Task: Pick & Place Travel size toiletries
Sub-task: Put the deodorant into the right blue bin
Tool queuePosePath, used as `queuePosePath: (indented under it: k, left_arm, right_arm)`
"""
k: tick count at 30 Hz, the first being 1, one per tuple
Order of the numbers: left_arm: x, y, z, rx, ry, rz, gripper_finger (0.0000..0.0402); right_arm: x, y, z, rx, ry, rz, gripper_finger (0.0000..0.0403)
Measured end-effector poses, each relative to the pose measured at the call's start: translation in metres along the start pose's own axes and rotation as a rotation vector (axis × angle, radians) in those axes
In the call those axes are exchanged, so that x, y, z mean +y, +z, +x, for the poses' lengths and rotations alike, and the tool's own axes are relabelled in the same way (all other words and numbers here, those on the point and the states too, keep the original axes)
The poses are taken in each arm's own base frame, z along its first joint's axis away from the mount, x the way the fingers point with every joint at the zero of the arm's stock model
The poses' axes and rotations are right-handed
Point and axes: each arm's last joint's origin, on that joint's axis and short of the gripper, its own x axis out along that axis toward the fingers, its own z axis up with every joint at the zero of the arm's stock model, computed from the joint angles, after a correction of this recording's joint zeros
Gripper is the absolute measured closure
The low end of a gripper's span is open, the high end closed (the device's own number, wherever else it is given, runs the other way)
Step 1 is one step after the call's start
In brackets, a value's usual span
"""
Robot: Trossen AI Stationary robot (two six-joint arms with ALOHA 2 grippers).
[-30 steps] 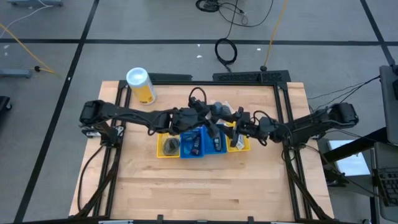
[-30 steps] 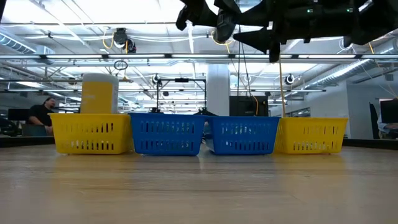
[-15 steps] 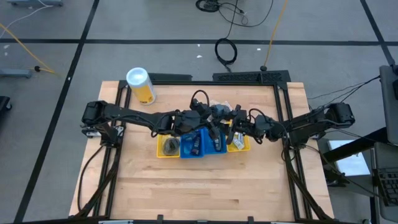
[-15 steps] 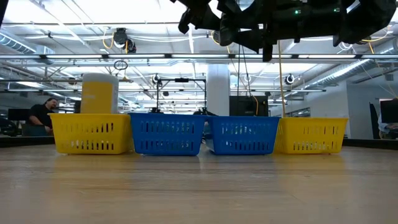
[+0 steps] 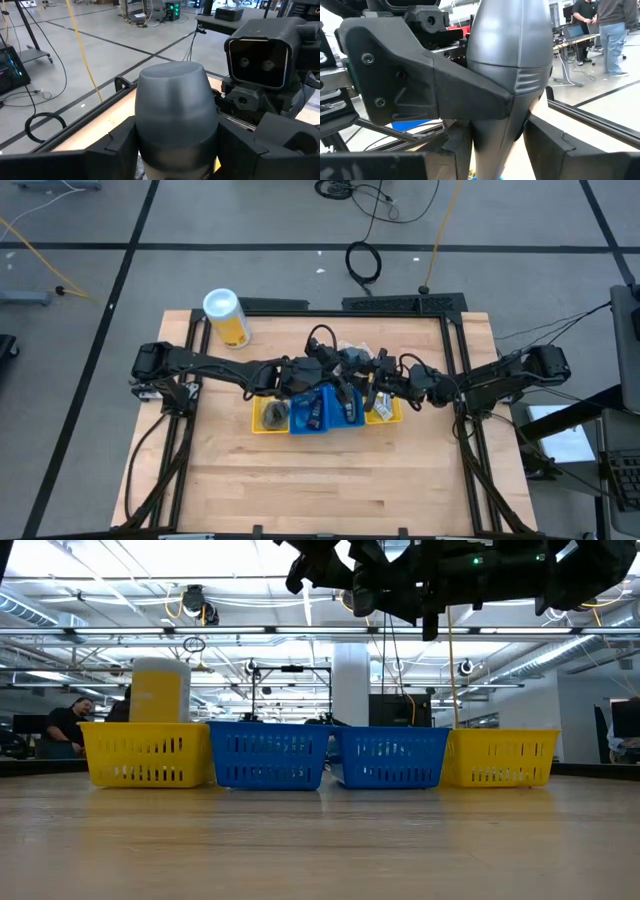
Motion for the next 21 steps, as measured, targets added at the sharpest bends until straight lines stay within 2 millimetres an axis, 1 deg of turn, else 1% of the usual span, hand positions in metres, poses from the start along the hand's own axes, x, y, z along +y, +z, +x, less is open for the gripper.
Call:
queuePosePath:
  k: [3, 5, 9, 15, 21]
  left_arm:
    - [-0.0006, 0.0003, 0.0, 0.0, -0.018, -0.009, 0.0154]
    - [-0.0009, 0.0005, -0.0001, 0.0, -0.026, -0.013, 0.0128]
    - [-0.0012, 0.0002, 0.0, 0.005, -0.04, -0.01, 0.0103]
    - [-0.0014, 0.0001, 0.0, 0.007, -0.045, 0.002, 0.0105]
    - [-0.0022, -0.0002, -0.0005, 0.007, -0.048, 0.036, 0.0133]
  right_arm:
    - [0.0006, -0.0006, -0.0001, 0.008, 0.021, -0.015, 0.0263]
    - [0.0015, -0.0012, -0.0003, 0.016, 0.034, -0.016, 0.0273]
    - [0.0009, -0.0007, -0.0002, 0.009, 0.023, -0.014, 0.0278]
    - [0.0009, -0.0008, -0.0002, 0.01, 0.022, -0.018, 0.0281]
    - [0.0009, -0.0012, -0.0002, 0.013, 0.021, -0.035, 0.0281]
